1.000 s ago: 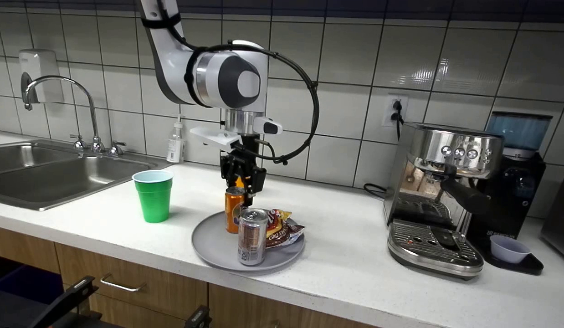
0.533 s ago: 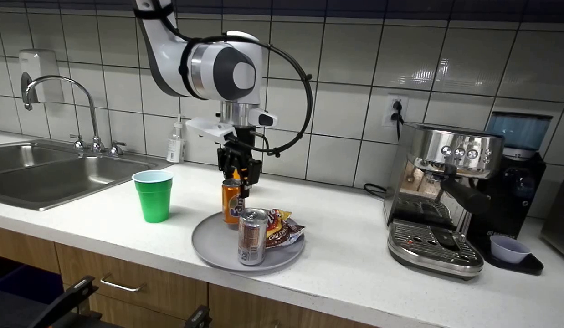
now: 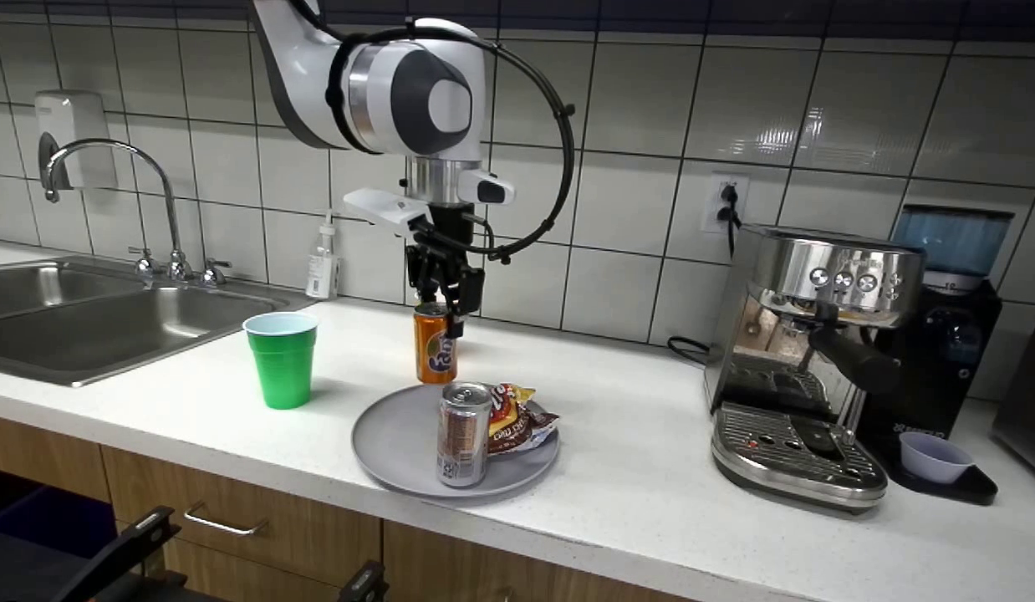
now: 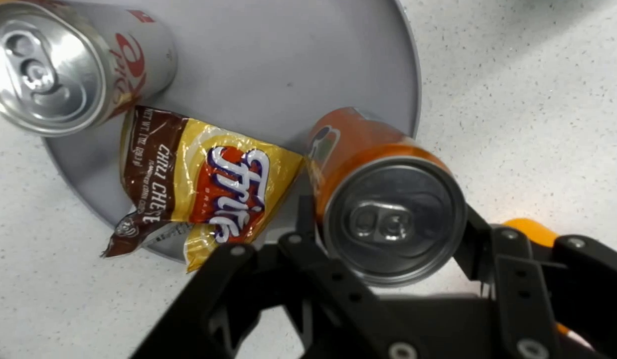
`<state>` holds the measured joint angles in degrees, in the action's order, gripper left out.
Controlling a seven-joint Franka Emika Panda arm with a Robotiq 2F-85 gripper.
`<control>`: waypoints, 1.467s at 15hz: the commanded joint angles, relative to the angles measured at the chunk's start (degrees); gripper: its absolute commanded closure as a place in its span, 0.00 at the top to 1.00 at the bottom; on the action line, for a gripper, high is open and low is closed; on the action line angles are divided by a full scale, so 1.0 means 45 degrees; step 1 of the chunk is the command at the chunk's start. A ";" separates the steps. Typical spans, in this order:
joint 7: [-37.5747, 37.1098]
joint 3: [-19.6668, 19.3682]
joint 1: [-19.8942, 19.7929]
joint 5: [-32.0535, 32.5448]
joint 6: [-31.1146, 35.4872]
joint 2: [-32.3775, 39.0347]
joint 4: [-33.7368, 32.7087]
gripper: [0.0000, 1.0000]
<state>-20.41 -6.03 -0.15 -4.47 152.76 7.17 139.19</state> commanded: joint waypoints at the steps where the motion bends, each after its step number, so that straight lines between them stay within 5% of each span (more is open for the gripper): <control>1: -0.0543 -0.0156 -0.0225 0.0257 -0.0046 -0.0705 0.0213 0.39; 22: -0.0918 -0.1889 -0.2132 0.0021 0.0042 -0.0160 -0.0821 0.39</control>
<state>-22.65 -13.97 -8.37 -4.56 152.89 5.38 137.68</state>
